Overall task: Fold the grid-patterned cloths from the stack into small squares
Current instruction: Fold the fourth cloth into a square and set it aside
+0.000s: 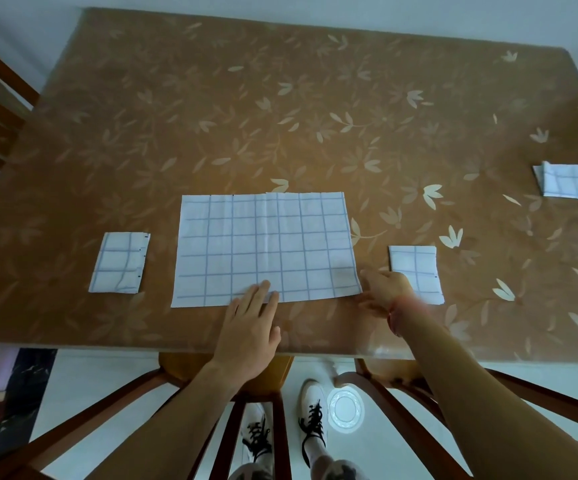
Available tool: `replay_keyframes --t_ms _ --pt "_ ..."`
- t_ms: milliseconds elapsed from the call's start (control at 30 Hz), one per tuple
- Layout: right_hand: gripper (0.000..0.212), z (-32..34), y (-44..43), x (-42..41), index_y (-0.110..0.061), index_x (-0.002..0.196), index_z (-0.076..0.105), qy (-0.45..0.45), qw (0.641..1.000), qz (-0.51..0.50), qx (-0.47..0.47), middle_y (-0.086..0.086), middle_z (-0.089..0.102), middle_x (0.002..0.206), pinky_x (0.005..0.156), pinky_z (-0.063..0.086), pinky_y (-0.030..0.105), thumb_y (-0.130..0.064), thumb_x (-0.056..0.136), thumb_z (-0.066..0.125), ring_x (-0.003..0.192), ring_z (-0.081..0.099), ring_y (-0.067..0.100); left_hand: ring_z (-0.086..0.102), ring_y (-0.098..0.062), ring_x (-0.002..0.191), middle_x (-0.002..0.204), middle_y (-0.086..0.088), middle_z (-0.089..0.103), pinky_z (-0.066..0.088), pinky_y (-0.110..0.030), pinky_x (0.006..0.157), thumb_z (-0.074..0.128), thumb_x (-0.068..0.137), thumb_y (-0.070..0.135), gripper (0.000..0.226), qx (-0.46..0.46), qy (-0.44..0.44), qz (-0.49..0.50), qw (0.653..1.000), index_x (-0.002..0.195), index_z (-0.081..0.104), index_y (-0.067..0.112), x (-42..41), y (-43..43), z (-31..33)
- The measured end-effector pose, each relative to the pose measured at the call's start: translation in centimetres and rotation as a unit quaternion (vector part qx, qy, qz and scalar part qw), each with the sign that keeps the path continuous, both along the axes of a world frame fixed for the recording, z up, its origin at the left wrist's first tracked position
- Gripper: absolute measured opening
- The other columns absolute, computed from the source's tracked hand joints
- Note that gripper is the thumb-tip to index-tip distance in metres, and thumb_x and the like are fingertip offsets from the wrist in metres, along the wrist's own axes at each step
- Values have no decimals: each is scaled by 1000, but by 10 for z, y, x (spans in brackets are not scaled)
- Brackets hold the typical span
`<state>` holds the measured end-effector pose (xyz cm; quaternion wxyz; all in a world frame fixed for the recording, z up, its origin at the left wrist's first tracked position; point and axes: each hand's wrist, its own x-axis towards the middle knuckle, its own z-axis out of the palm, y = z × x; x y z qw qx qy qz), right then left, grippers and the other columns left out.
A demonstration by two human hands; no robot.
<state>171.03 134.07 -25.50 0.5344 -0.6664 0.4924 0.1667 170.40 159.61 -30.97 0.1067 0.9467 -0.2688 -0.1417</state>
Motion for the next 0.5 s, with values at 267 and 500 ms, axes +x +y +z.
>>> replay_keyframes --t_ms 267,500 --pt "16 -4 4 28 -5 86 65 -39 999 -3 -31 7 63 77 45 57 40 -17 79 74 56 60 28 15 -22 147 160 -4 20 16 -43 118 49 95 35 58 -13 1 8 1000 149 32 18 0 0 1" --pt "15 5 6 35 -12 81 65 -47 997 44 -43 3 61 71 31 45 21 -8 74 77 54 57 16 10 -19 148 161 -3 16 8 -40 119 47 96 35 60 -30 11 6 999 150 28 17 4 1 5"
